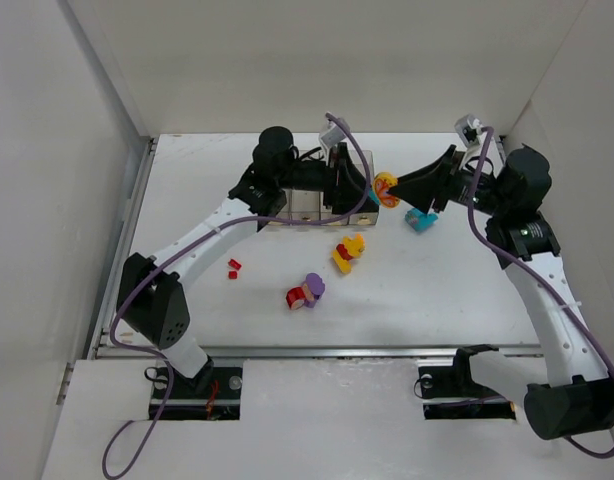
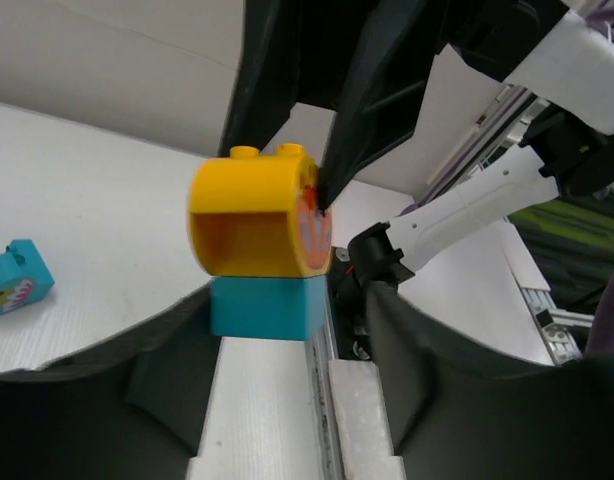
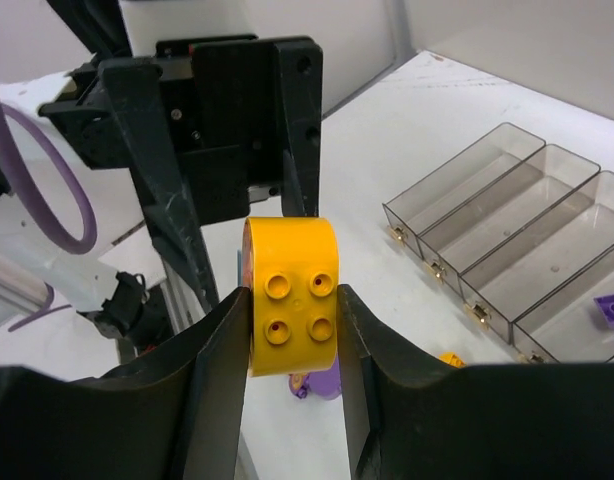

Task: Sort the legos into containers by color

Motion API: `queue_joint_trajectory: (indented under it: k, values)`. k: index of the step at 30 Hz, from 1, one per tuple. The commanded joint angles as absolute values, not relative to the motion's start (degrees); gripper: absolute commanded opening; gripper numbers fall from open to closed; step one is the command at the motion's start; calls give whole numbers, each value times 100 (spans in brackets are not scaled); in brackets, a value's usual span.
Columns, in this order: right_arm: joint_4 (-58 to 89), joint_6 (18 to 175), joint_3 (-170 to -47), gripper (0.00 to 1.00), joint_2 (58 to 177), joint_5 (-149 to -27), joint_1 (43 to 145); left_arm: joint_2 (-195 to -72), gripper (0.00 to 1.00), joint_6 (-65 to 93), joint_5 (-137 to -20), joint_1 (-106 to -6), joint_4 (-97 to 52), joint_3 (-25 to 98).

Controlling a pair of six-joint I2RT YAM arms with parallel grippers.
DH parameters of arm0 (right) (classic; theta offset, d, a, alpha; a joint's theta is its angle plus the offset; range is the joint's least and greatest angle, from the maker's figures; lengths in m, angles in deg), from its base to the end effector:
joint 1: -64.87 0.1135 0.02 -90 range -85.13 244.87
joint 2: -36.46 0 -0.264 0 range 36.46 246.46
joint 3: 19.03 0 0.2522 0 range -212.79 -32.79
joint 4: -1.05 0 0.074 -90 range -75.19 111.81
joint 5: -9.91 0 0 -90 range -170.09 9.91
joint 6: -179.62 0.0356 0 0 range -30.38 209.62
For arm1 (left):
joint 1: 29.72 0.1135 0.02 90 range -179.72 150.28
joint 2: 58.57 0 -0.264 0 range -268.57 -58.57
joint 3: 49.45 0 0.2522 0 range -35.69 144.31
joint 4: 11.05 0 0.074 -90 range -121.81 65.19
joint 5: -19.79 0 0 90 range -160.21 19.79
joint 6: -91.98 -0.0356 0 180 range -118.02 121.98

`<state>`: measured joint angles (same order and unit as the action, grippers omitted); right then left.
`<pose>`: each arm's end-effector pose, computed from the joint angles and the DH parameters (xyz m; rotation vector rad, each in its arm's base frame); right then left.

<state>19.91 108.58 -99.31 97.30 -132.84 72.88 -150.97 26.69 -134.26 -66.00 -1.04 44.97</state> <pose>0.2186 0.0594 0.4289 -0.6025 1.5589 1.0725 0.2799 -0.2452 0.4048 1.1742 1.2382 -1.5743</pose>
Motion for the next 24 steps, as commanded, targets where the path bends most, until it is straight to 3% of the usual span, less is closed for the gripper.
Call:
queue_joint_trajectory:
  k: [1, 4, 8, 11, 13, 17, 20, 24]
  values:
    - [1533, 10931, -9854, 0, 9492, -13239, 7349, -14919, 45, 2685, -13516, -6594, 200, 4816]
    - [1533, 10931, -9853, 0, 9491, -13239, 7349, -14919, 33, 2685, -13516, -6594, 200, 4746]
    - [1533, 10983, -9748, 0, 9491, -13239, 7401, -14866, 27, 2738, -13516, -6594, 200, 4745]
    - [1533, 10984, -9748, 0, 9438, -13239, 7401, -14866, 6, 2738, -13455, -6594, 200, 4745]
    - [1533, 10984, -9748, 0, 9438, -13099, 7401, -14866, 0, 2738, -13455, -6594, 200, 4632]
    - [1586, 11150, -9608, 0, 9324, -12337, 7401, -14542, 0, 2546, -13455, -6594, -28, 4210]
    - [1586, 11203, -9502, 0, 9271, -11948, 7401, -14295, 0, 1615, -13210, -6410, -993, 3781]
    - [1586, 11204, -9492, 0, 9402, -12043, 7401, -14102, 0, 1375, -13059, -6164, -1391, 3445]
